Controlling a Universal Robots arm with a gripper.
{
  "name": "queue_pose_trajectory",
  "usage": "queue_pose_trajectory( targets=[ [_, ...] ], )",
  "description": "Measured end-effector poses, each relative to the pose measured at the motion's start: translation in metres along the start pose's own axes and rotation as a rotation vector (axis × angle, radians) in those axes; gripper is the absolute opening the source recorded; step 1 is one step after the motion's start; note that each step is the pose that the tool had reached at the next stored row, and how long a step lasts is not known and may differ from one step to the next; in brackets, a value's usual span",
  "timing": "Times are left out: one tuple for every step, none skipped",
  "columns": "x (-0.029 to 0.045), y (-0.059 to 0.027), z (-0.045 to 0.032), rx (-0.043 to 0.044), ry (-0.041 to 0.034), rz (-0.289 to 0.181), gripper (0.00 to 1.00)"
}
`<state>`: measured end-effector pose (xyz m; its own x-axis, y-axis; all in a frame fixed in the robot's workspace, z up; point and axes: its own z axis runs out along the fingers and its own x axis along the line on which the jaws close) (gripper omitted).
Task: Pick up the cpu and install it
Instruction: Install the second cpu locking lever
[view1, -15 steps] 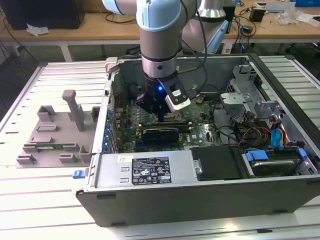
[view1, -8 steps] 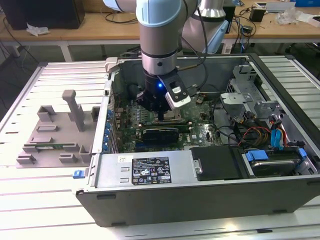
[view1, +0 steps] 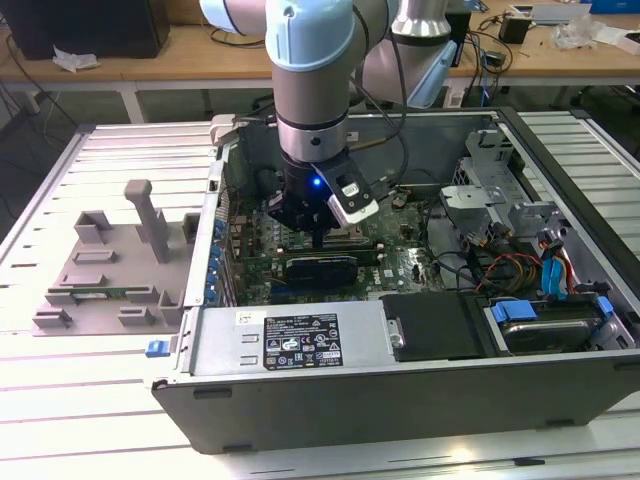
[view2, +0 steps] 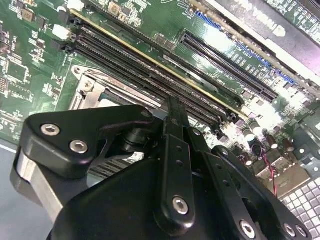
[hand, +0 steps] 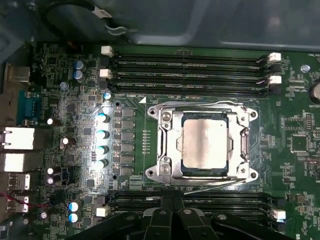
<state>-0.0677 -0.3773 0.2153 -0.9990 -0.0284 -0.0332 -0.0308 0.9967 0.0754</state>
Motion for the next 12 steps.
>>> queue_pose_trajectory(
  targets=[
    [0.0007, 0.0000, 0.0008, -0.0003, -0.0007, -0.006, 0.11],
    [0.0011, -0.0001, 0.0013, -0.0008, -0.0012, -0.011, 0.11],
    [0.0019, -0.0001, 0.0025, -0.0020, -0.0031, -0.019, 0.11],
    [0.0027, -0.0002, 0.0037, -0.0030, -0.0047, -0.026, 0.11],
    [0.0032, -0.0003, 0.0049, -0.0054, -0.0062, -0.038, 0.11],
    [0.0034, -0.0003, 0.0058, -0.0094, -0.0075, -0.047, 0.11],
    [0.0039, -0.0004, 0.0064, -0.0132, -0.0095, -0.054, 0.11],
    [0.0045, -0.0004, 0.0069, -0.0187, -0.0118, -0.059, 0.11],
    [0.0057, -0.0004, 0.0078, -0.0284, -0.0155, -0.064, 0.11],
    [0.0060, -0.0005, 0.0082, -0.0366, -0.0186, -0.066, 0.11],
    [0.0071, -0.0004, 0.0085, -0.0484, -0.0231, -0.067, 0.11],
    [0.0084, -0.0010, 0.0088, -0.0598, -0.0280, -0.068, 0.11]
  ],
)
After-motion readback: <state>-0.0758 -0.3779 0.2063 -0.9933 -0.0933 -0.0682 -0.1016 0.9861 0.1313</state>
